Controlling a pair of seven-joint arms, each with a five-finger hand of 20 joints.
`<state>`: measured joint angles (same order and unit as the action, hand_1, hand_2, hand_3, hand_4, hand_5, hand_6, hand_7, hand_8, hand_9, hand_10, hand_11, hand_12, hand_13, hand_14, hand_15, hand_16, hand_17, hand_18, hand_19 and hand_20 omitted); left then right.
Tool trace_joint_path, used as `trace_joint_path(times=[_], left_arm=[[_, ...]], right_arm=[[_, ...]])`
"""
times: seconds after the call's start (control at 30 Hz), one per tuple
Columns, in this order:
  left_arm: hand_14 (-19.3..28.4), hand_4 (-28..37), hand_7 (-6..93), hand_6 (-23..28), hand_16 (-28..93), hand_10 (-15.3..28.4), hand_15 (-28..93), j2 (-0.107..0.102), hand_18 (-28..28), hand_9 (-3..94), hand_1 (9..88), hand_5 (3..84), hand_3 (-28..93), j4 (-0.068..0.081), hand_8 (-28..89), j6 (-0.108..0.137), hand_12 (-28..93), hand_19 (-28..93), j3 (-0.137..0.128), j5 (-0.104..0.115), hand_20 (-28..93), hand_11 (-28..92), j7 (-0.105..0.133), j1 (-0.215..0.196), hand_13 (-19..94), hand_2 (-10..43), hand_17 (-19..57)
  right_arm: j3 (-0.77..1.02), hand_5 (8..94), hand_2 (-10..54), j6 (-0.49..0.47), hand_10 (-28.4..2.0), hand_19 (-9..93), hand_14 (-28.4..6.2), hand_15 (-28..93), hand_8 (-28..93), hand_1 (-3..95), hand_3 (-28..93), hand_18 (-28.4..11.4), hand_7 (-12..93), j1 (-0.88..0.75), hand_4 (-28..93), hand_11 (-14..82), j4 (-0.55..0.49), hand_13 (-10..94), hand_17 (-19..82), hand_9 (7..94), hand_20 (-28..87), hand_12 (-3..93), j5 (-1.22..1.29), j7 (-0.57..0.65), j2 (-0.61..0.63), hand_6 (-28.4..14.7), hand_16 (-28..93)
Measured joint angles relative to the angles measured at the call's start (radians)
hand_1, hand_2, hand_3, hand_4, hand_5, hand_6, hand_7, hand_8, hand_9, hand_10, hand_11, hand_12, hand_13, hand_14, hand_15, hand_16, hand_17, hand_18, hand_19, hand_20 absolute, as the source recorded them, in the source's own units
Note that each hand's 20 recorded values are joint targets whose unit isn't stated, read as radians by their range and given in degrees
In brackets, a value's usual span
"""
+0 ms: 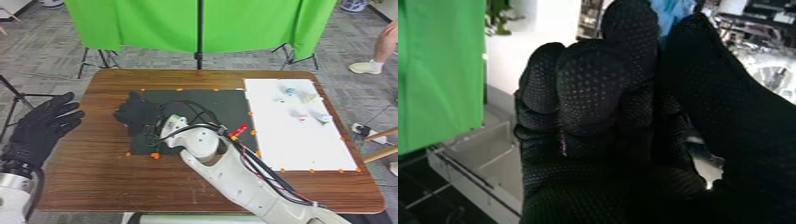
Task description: Arrange flowers
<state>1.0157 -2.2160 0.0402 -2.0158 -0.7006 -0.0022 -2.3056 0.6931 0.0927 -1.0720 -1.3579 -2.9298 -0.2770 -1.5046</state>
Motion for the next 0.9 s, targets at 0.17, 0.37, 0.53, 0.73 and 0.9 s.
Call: trace_joint_path(times=[0.17,0.37,0.53,0.73,0.9], left_arm=[[14.5,-27.8,24.8,3.7,-5,12.4,50,-0.001,20.9,27.5,26.9,34.4,71,0.000,-14,0.000,14,50,0.004,0.000,7,32,0.001,0.000,21,1.6,-8.3],[14.5,-27.8,24.8,3.7,-5,12.4,50,-0.004,20.9,27.5,26.9,34.4,71,0.000,-14,0.000,14,50,0.006,0.000,7,32,0.003,0.000,21,1.5,-8.3],[14.5,-27.9,24.8,3.8,-5,12.4,50,-0.004,20.9,27.5,26.9,34.4,71,0.000,-14,0.000,14,50,0.007,0.000,7,32,0.003,0.001,21,1.6,-8.3],[14.5,-27.9,24.9,3.8,-5,12.3,50,-0.007,20.8,27.4,26.8,34.4,71,0.001,-14,0.000,14,50,0.015,0.000,7,32,0.003,0.005,21,1.6,-8.3],[14.5,-27.8,24.9,3.8,-5,12.3,50,-0.007,20.8,27.4,26.8,34.4,71,0.000,-14,-0.001,14,50,0.016,0.000,7,32,0.003,0.005,21,1.6,-8.3]], right_arm=[[0.031,74.3,-9.5,-0.017,-1.6,80,-1.7,62,-16,48.4,84,-15.9,50,-0.008,-28,19.5,0.029,80,34,90.7,38,50.6,0.000,-0.043,-0.013,0.1,33],[0.075,74.1,-9.5,-0.069,-1.4,79,-1.5,63,-16,48.6,84,-15.7,50,-0.015,-28,19.0,0.037,79,33,90.6,38,50.5,0.001,-0.141,-0.027,0.6,34],[0.083,73.8,-9.5,-0.087,-1.2,79,-1.2,62,-16,48.4,83,-15.6,50,-0.015,-28,18.5,0.041,79,33,90.6,39,50.4,0.001,-0.150,-0.034,1.0,34],[0.083,73.6,-9.5,-0.101,-1.2,79,-1.0,62,-16,48.3,83,-15.5,50,-0.014,-28,18.4,0.043,78,32,90.5,39,50.5,0.001,-0.140,-0.039,1.0,35],[0.082,73.7,-9.5,-0.110,-1.5,78,-1.0,62,-17,48.7,82,-15.3,49,-0.010,-28,18.2,0.050,78,32,90.3,39,50.5,0.001,-0.127,-0.040,1.0,36]])
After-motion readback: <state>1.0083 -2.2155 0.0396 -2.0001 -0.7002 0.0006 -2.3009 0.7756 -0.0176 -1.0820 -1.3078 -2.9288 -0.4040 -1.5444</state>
